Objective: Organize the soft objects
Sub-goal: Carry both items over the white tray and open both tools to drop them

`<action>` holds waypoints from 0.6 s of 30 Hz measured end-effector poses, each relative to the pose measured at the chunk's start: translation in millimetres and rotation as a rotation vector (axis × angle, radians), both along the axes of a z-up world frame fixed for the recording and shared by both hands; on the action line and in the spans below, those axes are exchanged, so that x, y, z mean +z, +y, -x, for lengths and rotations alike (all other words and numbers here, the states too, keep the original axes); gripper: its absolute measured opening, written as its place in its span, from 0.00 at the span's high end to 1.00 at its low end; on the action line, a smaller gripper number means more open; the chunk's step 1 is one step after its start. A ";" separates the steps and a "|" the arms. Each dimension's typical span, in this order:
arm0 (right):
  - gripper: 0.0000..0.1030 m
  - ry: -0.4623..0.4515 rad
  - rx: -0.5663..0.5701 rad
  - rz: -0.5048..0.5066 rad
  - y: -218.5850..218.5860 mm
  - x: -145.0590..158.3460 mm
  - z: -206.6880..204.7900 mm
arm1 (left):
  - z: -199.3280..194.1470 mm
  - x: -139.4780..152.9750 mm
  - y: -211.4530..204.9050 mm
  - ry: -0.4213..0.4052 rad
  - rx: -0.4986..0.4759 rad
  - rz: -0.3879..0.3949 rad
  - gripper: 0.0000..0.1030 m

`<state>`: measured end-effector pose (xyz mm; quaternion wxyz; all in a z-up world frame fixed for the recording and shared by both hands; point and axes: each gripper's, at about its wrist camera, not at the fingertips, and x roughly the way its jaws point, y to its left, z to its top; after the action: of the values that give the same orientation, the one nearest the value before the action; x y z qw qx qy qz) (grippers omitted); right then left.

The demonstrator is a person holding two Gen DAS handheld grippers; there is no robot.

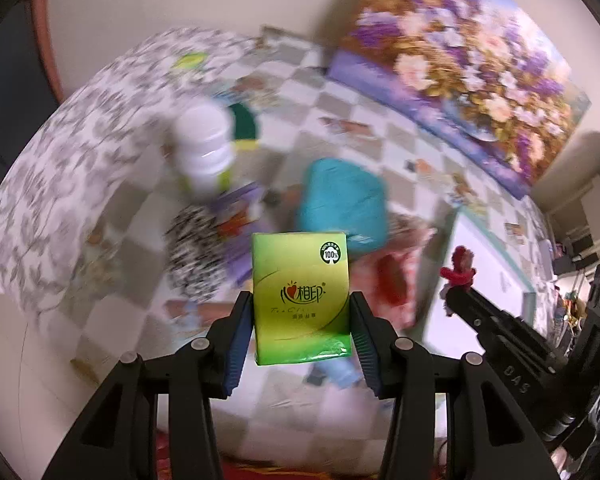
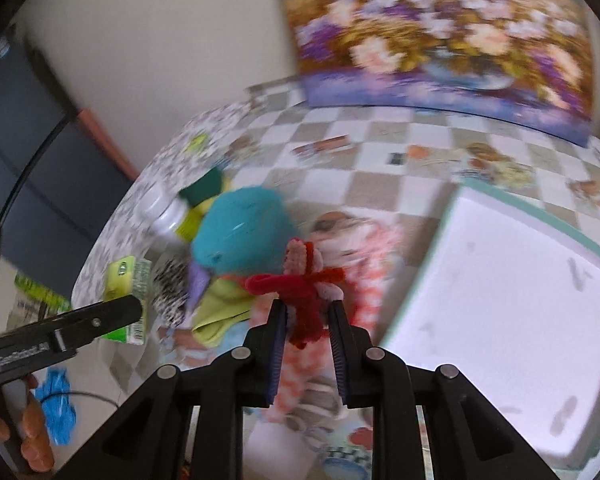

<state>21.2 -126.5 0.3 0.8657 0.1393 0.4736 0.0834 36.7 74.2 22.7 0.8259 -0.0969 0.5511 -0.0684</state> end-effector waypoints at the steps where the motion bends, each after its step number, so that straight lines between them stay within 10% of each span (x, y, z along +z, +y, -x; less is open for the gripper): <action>1: 0.78 0.006 -0.038 -0.013 -12.1 0.8 0.9 | -2.3 2.9 -9.3 -0.009 -0.012 0.004 0.52; 18: 0.78 0.195 -0.626 0.067 -185.2 -33.6 42.5 | -19.2 -37.3 -187.5 0.002 -0.220 0.016 0.52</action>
<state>-21.3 -311.8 -33.3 0.8038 0.2571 0.4910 -0.2161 55.9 -113.3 -14.7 0.8121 -0.0426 0.5587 -0.1631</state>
